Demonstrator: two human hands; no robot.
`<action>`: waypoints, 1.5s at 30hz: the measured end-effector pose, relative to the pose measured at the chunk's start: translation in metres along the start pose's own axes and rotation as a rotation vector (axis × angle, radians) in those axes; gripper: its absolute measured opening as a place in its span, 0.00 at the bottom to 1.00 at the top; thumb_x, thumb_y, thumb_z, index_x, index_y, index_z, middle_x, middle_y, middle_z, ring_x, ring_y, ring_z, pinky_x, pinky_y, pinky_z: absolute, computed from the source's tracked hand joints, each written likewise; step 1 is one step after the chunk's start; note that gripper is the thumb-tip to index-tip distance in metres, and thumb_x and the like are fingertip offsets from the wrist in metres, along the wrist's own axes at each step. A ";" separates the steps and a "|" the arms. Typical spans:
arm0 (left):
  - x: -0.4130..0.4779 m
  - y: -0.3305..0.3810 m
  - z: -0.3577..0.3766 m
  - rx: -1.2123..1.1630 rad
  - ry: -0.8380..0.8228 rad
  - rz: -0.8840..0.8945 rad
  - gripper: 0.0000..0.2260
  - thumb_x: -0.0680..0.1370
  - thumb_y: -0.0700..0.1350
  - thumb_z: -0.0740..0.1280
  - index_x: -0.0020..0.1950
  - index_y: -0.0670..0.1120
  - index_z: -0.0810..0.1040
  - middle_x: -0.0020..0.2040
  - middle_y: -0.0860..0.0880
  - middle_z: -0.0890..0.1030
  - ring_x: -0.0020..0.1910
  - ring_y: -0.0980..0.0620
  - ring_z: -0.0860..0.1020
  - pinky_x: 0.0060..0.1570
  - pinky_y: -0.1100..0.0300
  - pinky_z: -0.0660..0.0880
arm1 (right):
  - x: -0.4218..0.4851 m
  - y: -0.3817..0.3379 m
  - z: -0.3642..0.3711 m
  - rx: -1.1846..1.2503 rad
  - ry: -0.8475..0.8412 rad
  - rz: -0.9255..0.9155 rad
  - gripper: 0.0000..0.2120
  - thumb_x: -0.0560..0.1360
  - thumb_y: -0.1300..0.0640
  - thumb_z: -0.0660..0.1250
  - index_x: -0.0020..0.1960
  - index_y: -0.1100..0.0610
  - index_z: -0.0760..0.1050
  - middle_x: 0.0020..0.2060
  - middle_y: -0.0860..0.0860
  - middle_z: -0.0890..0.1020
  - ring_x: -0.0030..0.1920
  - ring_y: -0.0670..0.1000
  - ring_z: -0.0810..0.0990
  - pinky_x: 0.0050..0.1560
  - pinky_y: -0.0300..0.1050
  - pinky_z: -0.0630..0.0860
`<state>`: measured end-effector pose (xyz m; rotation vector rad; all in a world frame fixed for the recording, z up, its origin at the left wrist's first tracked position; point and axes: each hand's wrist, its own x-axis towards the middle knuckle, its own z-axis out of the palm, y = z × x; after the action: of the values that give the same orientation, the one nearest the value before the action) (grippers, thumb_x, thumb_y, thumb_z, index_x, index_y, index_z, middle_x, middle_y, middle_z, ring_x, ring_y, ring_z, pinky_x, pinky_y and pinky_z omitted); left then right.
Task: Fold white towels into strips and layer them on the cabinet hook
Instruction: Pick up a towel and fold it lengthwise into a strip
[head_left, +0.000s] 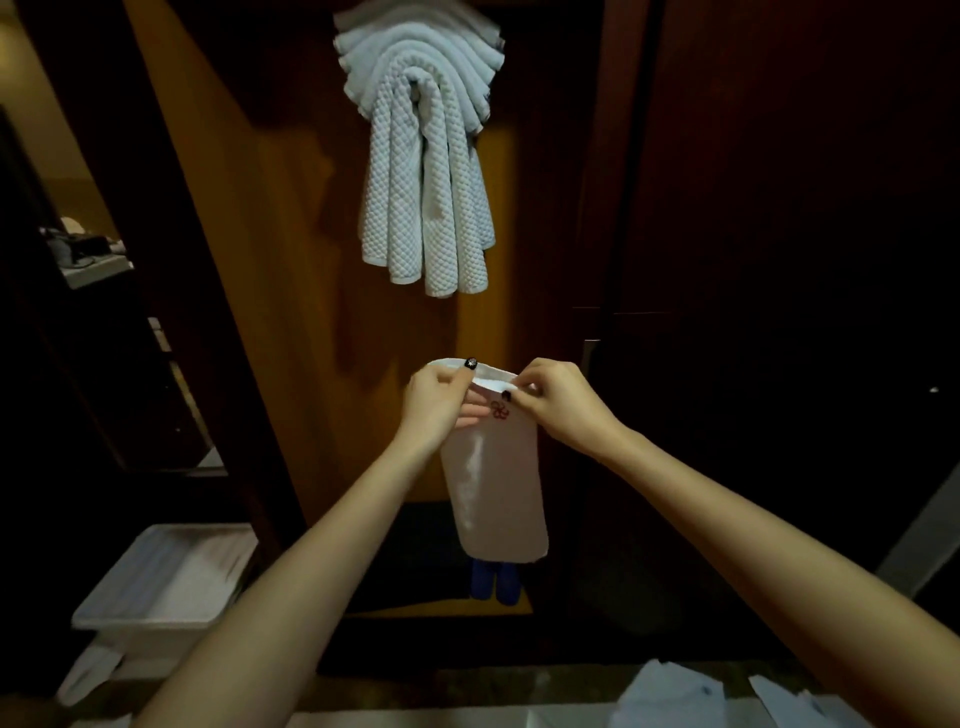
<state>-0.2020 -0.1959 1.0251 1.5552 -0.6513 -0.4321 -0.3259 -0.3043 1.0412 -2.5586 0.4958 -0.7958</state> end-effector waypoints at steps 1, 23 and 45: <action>0.003 0.003 -0.007 0.157 0.039 0.147 0.08 0.80 0.47 0.65 0.50 0.42 0.77 0.42 0.44 0.84 0.36 0.53 0.84 0.35 0.62 0.79 | 0.001 -0.001 -0.004 0.010 -0.007 -0.006 0.10 0.78 0.58 0.67 0.51 0.64 0.83 0.48 0.55 0.82 0.49 0.50 0.79 0.46 0.37 0.69; 0.003 0.059 -0.016 0.423 -0.470 0.509 0.12 0.78 0.44 0.69 0.34 0.48 0.77 0.28 0.58 0.75 0.30 0.63 0.70 0.32 0.70 0.65 | -0.020 -0.011 -0.060 -0.002 -0.056 -0.009 0.13 0.81 0.54 0.63 0.51 0.60 0.83 0.47 0.50 0.84 0.48 0.49 0.81 0.50 0.44 0.75; -0.002 0.067 -0.075 0.564 -0.346 0.442 0.13 0.70 0.46 0.77 0.32 0.48 0.74 0.33 0.50 0.78 0.34 0.52 0.74 0.37 0.56 0.69 | -0.032 -0.028 -0.079 0.139 0.102 -0.085 0.05 0.77 0.61 0.68 0.44 0.55 0.74 0.36 0.45 0.79 0.35 0.40 0.77 0.35 0.32 0.71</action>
<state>-0.1664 -0.1371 1.0983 1.8051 -1.4457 -0.1838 -0.3920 -0.2881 1.1000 -2.4332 0.3517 -0.9599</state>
